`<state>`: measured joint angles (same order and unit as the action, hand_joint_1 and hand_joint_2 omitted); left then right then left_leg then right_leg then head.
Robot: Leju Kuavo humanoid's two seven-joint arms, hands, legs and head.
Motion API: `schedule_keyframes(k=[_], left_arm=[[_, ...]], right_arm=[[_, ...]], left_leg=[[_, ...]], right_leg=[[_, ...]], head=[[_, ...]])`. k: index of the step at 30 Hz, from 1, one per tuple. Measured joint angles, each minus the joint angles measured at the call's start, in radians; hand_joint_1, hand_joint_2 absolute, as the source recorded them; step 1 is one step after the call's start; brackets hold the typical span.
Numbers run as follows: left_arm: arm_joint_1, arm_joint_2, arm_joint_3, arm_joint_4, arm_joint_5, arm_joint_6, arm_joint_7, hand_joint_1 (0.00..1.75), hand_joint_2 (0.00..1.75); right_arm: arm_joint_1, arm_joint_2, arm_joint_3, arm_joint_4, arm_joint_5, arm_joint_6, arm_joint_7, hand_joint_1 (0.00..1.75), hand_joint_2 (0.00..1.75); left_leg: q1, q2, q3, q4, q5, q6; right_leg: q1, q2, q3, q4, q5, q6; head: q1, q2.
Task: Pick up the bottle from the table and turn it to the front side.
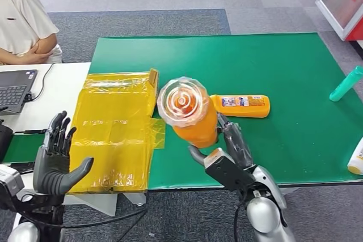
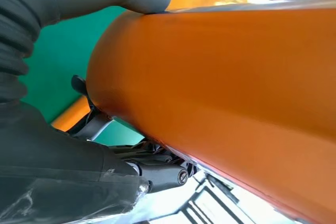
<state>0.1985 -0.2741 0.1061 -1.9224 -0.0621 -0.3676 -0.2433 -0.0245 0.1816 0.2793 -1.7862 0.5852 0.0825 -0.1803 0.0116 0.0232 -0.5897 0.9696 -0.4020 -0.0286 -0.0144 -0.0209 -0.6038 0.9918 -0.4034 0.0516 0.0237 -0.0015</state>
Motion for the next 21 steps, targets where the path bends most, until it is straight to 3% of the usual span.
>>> schedule_keyframes(k=[10,21], left_arm=[[-0.023,0.025,-0.175,-0.045,0.0,0.019,0.025,0.0,1.75],[-0.146,0.07,-0.448,-0.042,-0.172,0.07,0.06,0.0,1.75]], right_arm=[[0.029,0.01,0.033,-0.028,-0.12,0.002,0.004,1.75,1.75],[0.013,0.022,0.07,0.109,-0.089,-0.06,0.009,1.75,1.75]], left_leg=[[0.0,0.0,0.0,0.0,0.0,0.0],[0.0,0.0,0.0,0.0,0.001,0.0]], right_leg=[[0.0,0.0,-0.001,0.0,0.0,-0.001],[0.0,0.0,-0.001,0.0,0.002,-0.001]], head=[[0.0,0.0],[0.0,0.0]])
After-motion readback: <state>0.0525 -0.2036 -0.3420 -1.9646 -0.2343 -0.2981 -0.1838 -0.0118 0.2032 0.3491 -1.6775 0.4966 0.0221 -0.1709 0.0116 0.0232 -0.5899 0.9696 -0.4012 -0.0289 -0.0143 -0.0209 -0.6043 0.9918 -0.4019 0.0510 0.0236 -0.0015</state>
